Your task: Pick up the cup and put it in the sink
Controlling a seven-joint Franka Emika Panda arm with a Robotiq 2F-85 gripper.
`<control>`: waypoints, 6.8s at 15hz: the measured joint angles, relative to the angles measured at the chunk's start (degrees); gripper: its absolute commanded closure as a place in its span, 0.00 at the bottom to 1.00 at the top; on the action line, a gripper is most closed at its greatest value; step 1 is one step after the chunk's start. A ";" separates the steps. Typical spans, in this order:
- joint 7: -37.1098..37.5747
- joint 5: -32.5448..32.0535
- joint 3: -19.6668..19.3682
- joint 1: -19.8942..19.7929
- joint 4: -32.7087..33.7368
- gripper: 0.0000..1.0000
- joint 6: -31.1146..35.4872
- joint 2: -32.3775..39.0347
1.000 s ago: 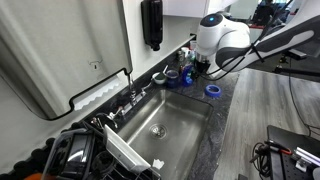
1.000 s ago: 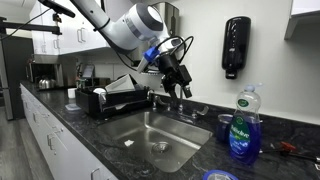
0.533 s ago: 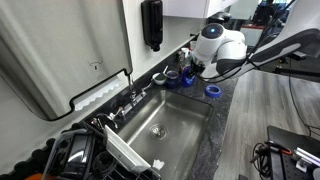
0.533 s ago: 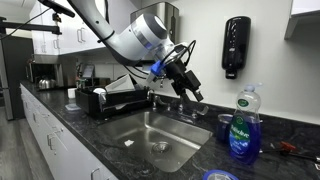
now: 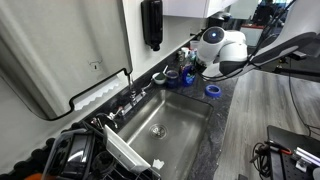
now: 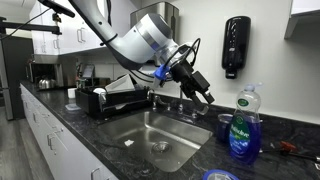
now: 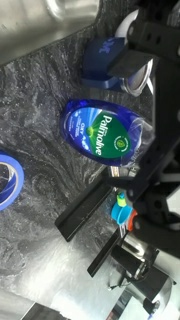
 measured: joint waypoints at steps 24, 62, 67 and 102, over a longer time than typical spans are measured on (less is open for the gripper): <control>-43.41 29.23 14.20 -7.45 7.09 0.00 -4.93 4.53; -43.98 32.66 0.23 -3.39 34.79 0.00 -2.14 29.96; -44.03 33.44 -0.04 -4.00 38.96 0.00 -2.96 33.08; -51.75 41.66 3.74 -5.51 45.73 0.96 -5.03 38.11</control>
